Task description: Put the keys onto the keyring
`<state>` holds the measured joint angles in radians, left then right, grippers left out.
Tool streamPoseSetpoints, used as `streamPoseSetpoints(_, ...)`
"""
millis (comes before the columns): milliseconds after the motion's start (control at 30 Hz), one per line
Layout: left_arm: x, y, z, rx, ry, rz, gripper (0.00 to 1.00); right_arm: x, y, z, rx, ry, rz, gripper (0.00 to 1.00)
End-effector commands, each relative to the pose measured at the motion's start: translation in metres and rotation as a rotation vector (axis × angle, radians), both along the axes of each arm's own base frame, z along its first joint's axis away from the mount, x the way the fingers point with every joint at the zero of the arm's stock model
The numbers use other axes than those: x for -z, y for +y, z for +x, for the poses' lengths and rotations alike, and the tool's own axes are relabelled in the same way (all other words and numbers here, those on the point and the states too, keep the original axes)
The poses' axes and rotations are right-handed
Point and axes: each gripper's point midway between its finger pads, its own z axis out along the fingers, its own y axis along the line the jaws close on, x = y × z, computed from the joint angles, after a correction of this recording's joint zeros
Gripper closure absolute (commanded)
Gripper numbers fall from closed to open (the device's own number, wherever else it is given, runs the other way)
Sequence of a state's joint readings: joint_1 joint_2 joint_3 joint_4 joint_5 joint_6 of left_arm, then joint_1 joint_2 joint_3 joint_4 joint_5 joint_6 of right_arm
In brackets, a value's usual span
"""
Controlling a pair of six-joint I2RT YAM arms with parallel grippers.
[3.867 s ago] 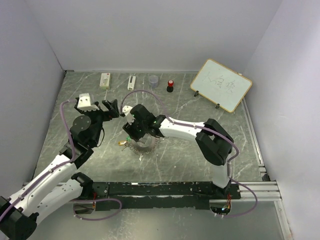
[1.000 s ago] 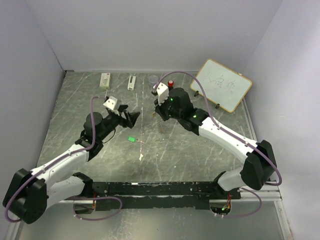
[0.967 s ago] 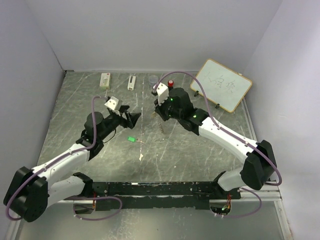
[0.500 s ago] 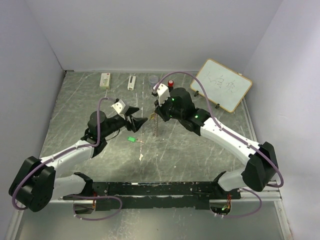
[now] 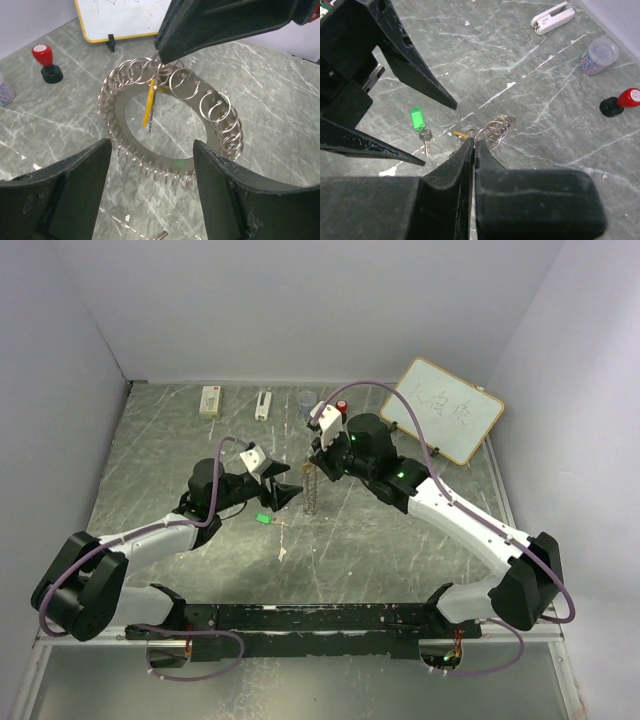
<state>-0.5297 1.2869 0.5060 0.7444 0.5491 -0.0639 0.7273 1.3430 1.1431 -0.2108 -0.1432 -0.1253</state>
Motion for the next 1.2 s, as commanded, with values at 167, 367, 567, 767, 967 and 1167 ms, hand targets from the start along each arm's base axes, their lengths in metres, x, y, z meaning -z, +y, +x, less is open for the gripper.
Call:
streamPoseSetpoints(167,-0.032,-0.029,-0.002,0.073,-0.160,-0.014,0.24,-0.033,-0.002,-0.003,-0.019,-0.065,0.051,1.00)
streamPoseSetpoints(367,-0.033,-0.035,0.005,0.068,-0.175,-0.009,0.29,-0.036,-0.002,-0.007,-0.032,-0.067,0.060,1.00)
streamPoseSetpoints(567,-0.037,-0.035,0.010,0.042,-0.193,-0.027,0.36,-0.037,-0.002,-0.010,-0.042,-0.068,0.064,1.00)
streamPoseSetpoints(767,-0.042,-0.035,0.012,0.029,-0.213,-0.040,0.45,-0.036,-0.002,-0.012,-0.048,-0.065,0.067,1.00)
streamPoseSetpoints(967,-0.041,-0.039,0.013,0.040,-0.211,-0.046,0.50,-0.038,-0.002,-0.014,-0.053,-0.067,0.072,1.00)
streamPoseSetpoints(1167,-0.046,-0.039,0.013,0.039,-0.230,-0.066,0.52,-0.039,-0.002,-0.015,-0.055,-0.065,0.074,1.00)
